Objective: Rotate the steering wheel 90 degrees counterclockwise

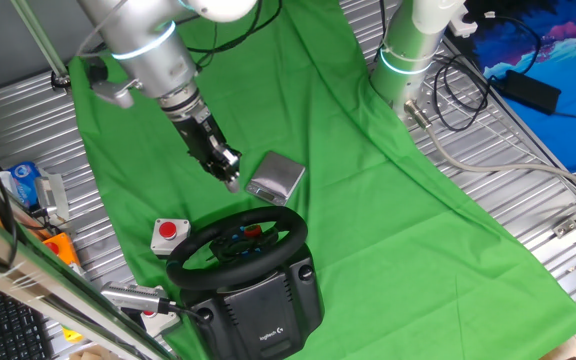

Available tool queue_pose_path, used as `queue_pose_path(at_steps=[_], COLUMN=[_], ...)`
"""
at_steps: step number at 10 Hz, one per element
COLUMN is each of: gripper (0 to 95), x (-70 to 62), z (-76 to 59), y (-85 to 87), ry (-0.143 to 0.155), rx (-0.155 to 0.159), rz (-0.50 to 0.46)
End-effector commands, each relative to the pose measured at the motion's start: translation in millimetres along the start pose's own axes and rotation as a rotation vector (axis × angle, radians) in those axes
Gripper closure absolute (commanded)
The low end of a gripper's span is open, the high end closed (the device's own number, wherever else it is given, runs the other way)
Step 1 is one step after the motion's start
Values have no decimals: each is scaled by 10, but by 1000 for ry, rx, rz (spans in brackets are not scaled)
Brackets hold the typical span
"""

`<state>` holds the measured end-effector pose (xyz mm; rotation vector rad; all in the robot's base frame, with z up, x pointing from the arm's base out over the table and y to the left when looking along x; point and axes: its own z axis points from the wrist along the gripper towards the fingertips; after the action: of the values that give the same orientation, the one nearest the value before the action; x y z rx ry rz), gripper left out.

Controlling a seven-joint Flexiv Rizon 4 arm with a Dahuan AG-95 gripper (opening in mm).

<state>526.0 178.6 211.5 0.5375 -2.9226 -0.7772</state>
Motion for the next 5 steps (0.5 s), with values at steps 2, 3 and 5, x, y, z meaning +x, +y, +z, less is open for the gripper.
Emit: queue_pose_path(at_steps=[2, 3, 5], gripper=[950, 950, 950], x=[-110, -117, -136], z=[100, 124, 195], y=[182, 214, 308], ry=[-2, -6, -14], rx=[-22, -32, -48], rz=[28, 33, 51])
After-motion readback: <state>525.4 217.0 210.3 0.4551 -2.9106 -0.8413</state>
